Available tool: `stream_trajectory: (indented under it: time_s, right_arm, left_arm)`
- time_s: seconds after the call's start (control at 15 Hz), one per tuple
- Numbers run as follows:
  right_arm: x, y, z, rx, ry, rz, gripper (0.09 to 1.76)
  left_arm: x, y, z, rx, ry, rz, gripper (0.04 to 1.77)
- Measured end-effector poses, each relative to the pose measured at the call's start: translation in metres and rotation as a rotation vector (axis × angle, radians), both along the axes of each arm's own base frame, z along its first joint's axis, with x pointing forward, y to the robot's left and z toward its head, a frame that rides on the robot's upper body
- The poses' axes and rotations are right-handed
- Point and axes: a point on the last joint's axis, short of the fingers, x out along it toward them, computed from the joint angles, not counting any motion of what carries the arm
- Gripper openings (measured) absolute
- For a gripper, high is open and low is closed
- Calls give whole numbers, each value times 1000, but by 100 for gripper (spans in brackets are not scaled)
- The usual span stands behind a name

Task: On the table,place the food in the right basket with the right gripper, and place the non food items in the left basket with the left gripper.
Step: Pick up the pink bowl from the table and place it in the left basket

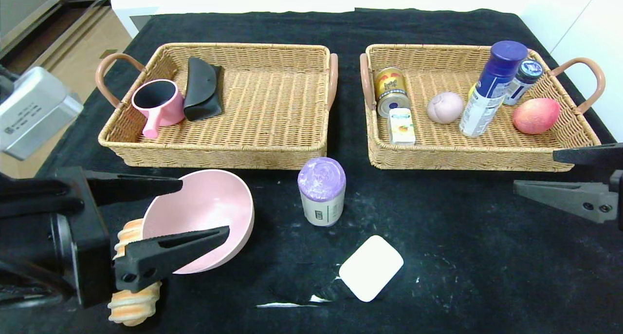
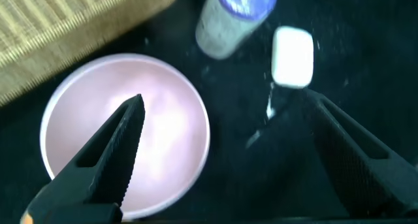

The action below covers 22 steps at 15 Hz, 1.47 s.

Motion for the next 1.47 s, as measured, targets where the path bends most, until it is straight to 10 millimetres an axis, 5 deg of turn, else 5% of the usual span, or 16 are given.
stream_trajectory:
  time_s: [0.6,1.47]
  right_arm:
    - [-2,-1,0,2,0,-2,170]
    - [-3,0,0,2,1,3,170]
  left_arm:
    - [-17,24,25,112,223,215,172]
    - [38,58,5,58,426,455,172]
